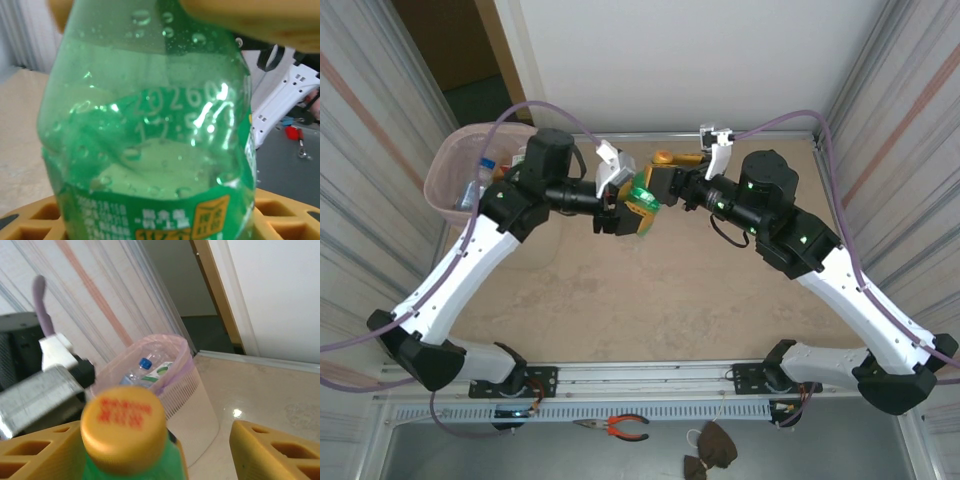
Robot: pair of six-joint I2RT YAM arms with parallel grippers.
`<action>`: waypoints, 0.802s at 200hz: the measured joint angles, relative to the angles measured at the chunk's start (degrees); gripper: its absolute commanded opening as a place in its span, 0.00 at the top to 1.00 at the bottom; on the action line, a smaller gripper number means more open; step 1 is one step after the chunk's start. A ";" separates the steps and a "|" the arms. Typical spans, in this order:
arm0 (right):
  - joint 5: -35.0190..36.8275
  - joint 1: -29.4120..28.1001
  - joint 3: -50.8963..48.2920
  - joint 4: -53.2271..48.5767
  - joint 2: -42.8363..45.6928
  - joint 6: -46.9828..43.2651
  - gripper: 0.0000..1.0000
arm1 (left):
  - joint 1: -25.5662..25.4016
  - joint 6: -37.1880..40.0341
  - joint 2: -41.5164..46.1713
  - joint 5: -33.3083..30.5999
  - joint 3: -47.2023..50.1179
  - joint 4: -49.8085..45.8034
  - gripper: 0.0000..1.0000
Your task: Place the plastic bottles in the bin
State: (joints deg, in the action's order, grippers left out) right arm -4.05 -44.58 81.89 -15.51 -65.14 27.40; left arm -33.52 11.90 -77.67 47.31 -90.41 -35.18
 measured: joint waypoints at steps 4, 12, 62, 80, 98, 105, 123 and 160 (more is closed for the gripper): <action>0.20 -0.02 0.11 -0.09 0.04 -0.09 0.25 | 0.50 0.31 0.00 -0.42 -0.59 -0.90 0.45; 1.03 0.00 0.15 -0.70 0.37 -0.59 0.25 | 2.08 1.22 0.00 -1.44 -2.03 -3.04 0.44; 4.11 1.66 0.15 -3.96 2.43 -1.07 0.23 | 15.56 5.99 1.01 -9.55 -9.90 -15.63 0.43; 4.24 2.29 0.13 -4.46 2.69 -1.07 0.23 | 19.91 7.02 1.51 -13.40 -11.80 -19.23 0.43; 4.11 2.93 0.07 -4.50 2.67 -1.05 0.23 | 24.22 7.67 1.53 -18.10 -13.79 -22.40 0.42; 4.00 3.17 0.07 -4.59 2.67 -1.05 0.23 | 25.88 7.87 1.46 -20.15 -14.58 -23.47 0.43; 3.80 3.48 0.02 -4.72 2.67 -1.01 0.23 | 29.77 8.55 1.36 -25.57 -16.13 -25.31 0.42; 2.51 4.07 -0.83 -4.74 2.60 -0.83 0.23 | 33.97 11.43 0.20 -38.84 -17.18 -26.05 0.42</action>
State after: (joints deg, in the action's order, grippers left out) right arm -1.54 -40.51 81.06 -20.25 -62.54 26.57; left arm 0.45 23.33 -77.47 8.47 -107.59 -61.23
